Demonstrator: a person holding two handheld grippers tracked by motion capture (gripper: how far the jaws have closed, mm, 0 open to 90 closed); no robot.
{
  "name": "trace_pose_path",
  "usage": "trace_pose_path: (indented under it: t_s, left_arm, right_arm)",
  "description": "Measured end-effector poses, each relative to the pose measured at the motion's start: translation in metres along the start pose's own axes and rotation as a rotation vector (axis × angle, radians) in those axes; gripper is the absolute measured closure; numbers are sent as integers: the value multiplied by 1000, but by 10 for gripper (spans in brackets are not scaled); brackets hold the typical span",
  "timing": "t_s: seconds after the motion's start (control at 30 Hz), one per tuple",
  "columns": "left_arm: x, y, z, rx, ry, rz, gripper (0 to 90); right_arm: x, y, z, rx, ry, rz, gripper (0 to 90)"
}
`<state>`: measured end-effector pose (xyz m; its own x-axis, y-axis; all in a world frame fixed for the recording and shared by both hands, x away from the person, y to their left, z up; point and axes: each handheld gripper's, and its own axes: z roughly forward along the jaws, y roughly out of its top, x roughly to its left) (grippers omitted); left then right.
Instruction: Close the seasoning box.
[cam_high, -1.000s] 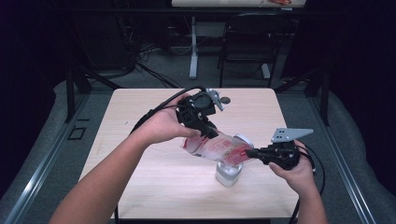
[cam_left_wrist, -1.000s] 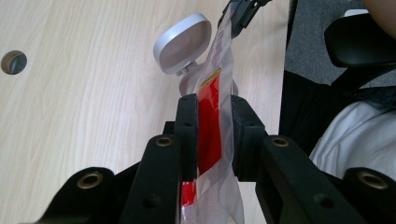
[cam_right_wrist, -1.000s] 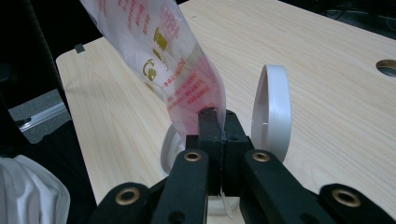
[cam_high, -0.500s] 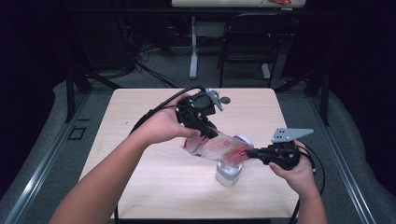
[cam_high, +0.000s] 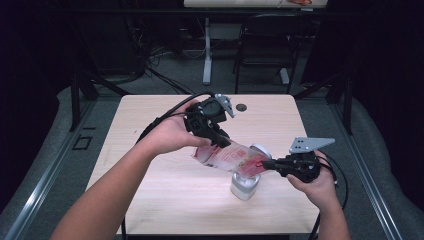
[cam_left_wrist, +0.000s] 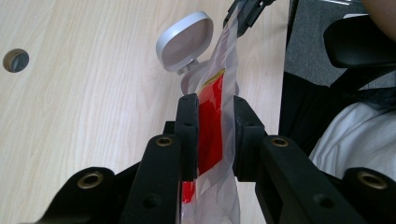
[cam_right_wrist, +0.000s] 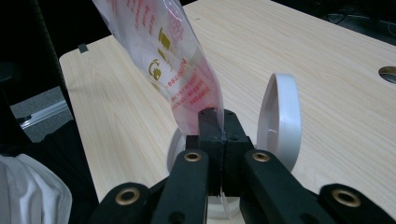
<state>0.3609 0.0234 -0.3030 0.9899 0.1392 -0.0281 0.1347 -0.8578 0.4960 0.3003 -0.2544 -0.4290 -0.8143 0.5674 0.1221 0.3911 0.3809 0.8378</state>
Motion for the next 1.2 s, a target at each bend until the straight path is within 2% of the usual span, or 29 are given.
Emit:
trace_pose_path:
  t_s: [0.2,0.43,0.73,1.2]
  left_arm:
    - [3,-8,-3,-11,-1,-11,763]
    - [-2,-12,-7,-21,15,3,765]
    - [-1,-21,-9,-20,27,1,765]
    - [4,-44,-10,-64,23,-31,765]
  right_arm:
    - [4,4,0,-10,-3,-14,900]
    - [6,5,3,-43,-18,-15,900]
    - [10,7,9,-49,-16,-24,896]
    - [9,7,10,-140,21,1,777]
